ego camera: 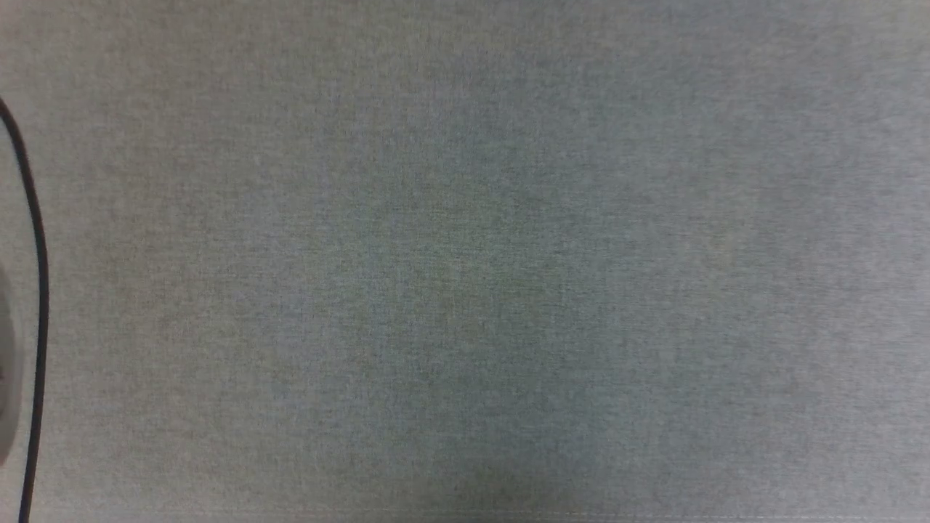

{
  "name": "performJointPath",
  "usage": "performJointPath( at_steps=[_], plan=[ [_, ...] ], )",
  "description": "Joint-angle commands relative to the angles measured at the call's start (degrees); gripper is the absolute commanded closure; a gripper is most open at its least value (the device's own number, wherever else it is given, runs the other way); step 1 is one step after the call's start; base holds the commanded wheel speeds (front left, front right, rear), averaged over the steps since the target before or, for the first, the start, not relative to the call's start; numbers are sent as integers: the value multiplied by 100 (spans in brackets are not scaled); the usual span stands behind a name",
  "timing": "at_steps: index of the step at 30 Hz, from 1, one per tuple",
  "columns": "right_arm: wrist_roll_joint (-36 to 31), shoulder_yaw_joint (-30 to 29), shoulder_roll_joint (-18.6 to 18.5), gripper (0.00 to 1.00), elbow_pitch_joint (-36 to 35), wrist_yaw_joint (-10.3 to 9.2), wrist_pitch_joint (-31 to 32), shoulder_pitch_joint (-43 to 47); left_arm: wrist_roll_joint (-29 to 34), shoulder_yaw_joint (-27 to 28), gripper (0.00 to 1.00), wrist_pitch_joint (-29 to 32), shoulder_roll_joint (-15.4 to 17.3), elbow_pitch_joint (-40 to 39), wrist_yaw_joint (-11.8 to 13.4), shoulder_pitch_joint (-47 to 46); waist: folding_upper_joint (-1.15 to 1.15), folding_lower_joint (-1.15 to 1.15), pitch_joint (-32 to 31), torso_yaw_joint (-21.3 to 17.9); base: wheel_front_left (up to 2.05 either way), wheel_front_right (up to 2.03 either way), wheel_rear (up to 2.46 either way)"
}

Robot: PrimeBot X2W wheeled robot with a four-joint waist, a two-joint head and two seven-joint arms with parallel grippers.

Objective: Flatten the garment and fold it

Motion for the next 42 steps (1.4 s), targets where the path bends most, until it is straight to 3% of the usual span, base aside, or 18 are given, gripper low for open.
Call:
performJointPath(
  at_steps=[1, 5, 11, 16, 24, 26, 32, 39, 42],
  plan=[
    [42, 2, -27, 100, 31, -9, -57, 18, -85, 51, 100, -113, -45, 103, -63, 87, 0, -1, 229, 136, 0, 0, 0],
    [352, 152, -27, 100, 33, -9, -101, 373, -255, 50, 100, -396, -234, 396, -312, 350, 0, -1, 215, 246, 0, 0, 0],
    [1378, 406, -26, 100, -438, -9, -169, 1588, -569, 44, 100, -799, -535, 612, -628, 1122, 0, -1, -203, 402, 0, 0, 0],
    [1983, 713, -26, 100, -1208, -9, -154, 3262, -790, -37, 100, -959, -786, 409, -735, 2183, 0, -1, -868, 497, 0, 0, 0],
    [2024, 1384, -64, 100, -2430, -9, -109, 6542, -806, -284, 100, -1015, -994, -386, -756, 4796, 0, -1, -2040, 553, 0, 0, 0],
    [1710, 1488, -138, 100, -2737, -9, -139, 7604, -729, -396, 100, -1017, -1095, -759, -622, 5820, 0, -1, -2335, 538, 0, 0, 0],
    [1213, 1353, -101, 100, -2953, -9, -93, 8962, -855, -389, 100, -816, -1210, -1259, -201, 7375, 0, -1, -2773, 475, 0, 0, 0],
    [418, 1392, -315, 100, -3176, -9, 122, 9736, -875, -178, 100, -403, -1006, -1752, 501, 8418, 0, -1, -3050, 396, 0, 0, 0],
    [155, 1549, -428, 100, -3237, -9, 426, 9842, -634, -380, 100, 26, -836, -1913, 769, 8617, 0, -1, -3107, 389, 0, 0, 0]
  ],
)
